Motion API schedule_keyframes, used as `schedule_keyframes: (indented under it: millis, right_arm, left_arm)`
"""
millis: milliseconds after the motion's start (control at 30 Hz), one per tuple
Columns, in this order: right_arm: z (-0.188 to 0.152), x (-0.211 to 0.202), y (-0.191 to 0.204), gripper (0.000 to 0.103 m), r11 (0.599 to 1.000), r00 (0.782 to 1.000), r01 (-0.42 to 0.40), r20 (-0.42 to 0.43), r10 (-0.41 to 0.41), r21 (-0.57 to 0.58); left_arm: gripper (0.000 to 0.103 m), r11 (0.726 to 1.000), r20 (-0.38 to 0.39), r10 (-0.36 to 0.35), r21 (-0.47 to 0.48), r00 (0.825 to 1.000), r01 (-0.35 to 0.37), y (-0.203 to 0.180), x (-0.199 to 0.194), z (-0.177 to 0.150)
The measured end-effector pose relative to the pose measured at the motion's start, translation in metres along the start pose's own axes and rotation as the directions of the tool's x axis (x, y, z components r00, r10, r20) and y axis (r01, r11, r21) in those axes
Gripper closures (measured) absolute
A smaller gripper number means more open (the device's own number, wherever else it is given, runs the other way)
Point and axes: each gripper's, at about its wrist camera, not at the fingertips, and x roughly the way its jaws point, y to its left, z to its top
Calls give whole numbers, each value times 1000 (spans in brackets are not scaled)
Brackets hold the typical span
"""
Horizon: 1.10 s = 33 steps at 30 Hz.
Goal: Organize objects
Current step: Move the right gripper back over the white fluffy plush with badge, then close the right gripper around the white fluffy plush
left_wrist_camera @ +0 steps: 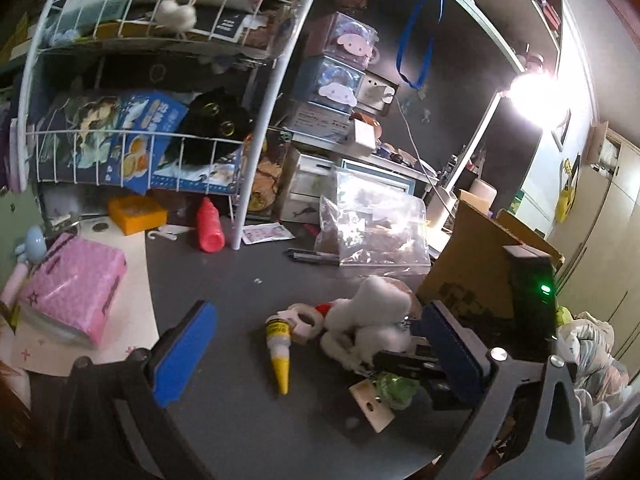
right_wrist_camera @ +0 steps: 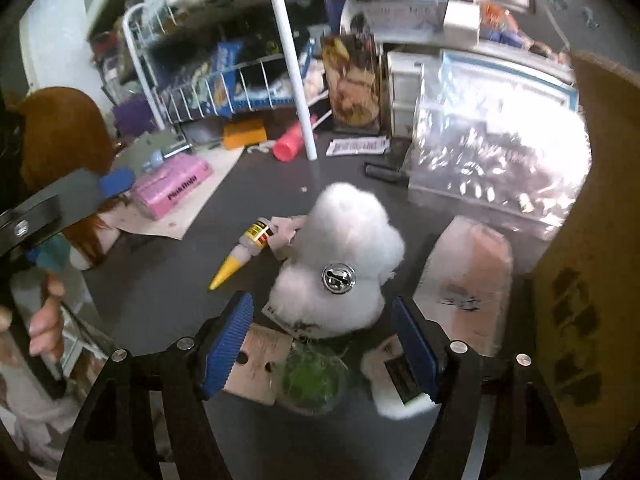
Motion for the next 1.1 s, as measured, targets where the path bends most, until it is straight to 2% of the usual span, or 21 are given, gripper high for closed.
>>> schedule_keyframes:
  millis: [100, 200, 333, 367, 467, 567, 767, 833, 1100]
  right_arm:
    - [3, 18, -2, 24, 1000, 999, 23, -26, -23, 9]
    - [5, 30, -7, 24, 999, 999, 30, -34, -29, 35]
    - [10, 40, -18, 24, 995, 999, -11, -44, 15, 102]
    - [11, 42, -18, 25, 994, 999, -8, -49, 14, 105]
    - [11, 44, -18, 44, 994, 998, -11, -56, 17, 104]
    - [10, 41, -18, 49, 996, 999, -5, -42, 8, 92]
    - [10, 27, -9, 52, 999, 1000, -14, 8, 14, 34]
    - [12, 16, -7, 52, 1000, 999, -20, 41, 19, 18]
    - [26, -21, 7, 52, 996, 989, -69, 125, 75, -54]
  left_arm:
    - [1, 1000, -8, 20, 13, 1000, -20, 4, 2, -6]
    - [1, 1000, -28, -1, -16, 1000, 1, 7, 3, -9]
    - [1, 1000, -32, -19, -11, 999, 19, 6, 2, -9]
    - [1, 1000, -33, -18, -9, 999, 17, 6, 2, -9]
    - [1, 999, -39, -32, -10, 999, 32, 6, 2, -8]
    - [1, 996, -69, -86, -3, 994, 86, 4, 6, -5]
    - [1, 975, -89, -163, 136, 983, 174, -18, 12, 20]
    - [1, 967, -108, -188, 155, 976, 203, -23, 16, 26]
    - [1, 929, -181, -214, 265, 960, 258, -59, 33, 47]
